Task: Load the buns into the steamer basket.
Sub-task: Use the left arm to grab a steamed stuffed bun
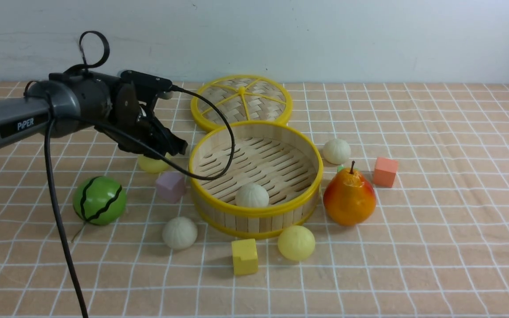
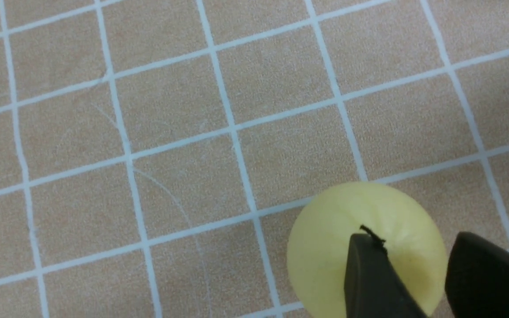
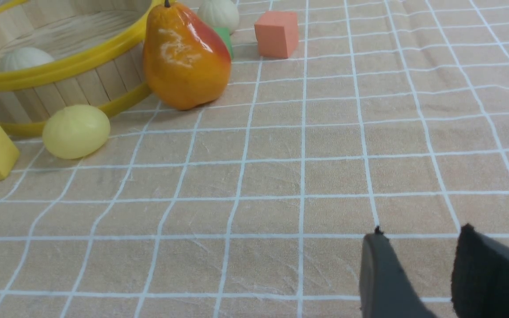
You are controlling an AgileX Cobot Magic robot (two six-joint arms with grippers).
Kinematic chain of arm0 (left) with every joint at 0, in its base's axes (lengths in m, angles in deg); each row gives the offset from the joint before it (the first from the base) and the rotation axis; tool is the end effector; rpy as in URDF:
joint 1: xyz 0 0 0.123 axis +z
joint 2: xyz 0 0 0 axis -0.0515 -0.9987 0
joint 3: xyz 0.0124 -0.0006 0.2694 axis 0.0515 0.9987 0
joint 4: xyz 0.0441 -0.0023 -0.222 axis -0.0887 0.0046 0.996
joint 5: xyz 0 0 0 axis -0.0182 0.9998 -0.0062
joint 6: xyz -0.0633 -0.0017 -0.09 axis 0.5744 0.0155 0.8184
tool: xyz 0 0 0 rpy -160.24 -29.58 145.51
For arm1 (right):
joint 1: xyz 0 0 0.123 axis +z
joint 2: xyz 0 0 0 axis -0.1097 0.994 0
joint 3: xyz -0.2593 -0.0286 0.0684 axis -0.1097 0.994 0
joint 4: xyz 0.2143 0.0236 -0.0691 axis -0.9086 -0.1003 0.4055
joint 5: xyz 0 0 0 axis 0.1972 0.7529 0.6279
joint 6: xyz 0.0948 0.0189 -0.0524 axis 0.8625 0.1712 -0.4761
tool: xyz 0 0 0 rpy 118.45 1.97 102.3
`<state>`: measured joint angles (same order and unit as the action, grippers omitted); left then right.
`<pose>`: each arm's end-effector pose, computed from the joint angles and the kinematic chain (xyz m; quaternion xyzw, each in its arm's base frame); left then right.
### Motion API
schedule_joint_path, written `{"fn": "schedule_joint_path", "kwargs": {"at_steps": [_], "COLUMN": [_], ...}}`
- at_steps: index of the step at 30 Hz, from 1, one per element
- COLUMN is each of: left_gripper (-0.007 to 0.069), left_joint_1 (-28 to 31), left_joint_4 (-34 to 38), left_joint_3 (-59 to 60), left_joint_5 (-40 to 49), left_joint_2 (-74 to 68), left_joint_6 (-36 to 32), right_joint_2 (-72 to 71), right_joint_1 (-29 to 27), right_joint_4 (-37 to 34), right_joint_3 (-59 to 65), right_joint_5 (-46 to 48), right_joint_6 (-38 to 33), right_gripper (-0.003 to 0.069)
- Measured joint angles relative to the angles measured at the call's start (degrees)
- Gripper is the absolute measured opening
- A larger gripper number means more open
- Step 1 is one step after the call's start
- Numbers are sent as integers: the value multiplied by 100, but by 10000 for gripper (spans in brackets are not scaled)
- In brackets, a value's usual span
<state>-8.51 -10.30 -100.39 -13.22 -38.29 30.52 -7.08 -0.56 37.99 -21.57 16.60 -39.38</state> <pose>0.4565 -0.0870 0.1781 0.1278 0.9295 0.0045 0.3460 0.0587 0.0099 0.1672 0.0037 0.8095 0.0838 0.5811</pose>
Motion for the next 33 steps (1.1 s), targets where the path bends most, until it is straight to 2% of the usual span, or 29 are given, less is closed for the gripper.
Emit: {"fn": "schedule_joint_path", "kwargs": {"at_steps": [22, 26, 27, 28, 30, 33], "left_gripper": [233, 119, 119, 27, -13, -13], "left_joint_1": [0, 0, 0, 0, 0, 0], "left_joint_4": [-390, -390, -390, -390, -390, -383], "left_joint_3": [0, 0, 0, 0, -65, -230], "left_joint_5": [-328, -281, -281, -236, -107, 235], "left_joint_2": [-226, -279, -279, -279, -279, -253], "left_joint_6": [97, 152, 162, 194, 214, 228], "right_joint_2": [0, 0, 0, 0, 0, 0], "right_joint_1": [0, 0, 0, 0, 0, 0], "right_joint_4": [0, 0, 0, 0, 0, 0], "right_joint_3": [0, 0, 0, 0, 0, 0], "right_joint_5": [0, 0, 0, 0, 0, 0], "right_joint_6": [0, 0, 0, 0, 0, 0], "right_gripper": [239, 239, 239, 239, 239, 239]}}
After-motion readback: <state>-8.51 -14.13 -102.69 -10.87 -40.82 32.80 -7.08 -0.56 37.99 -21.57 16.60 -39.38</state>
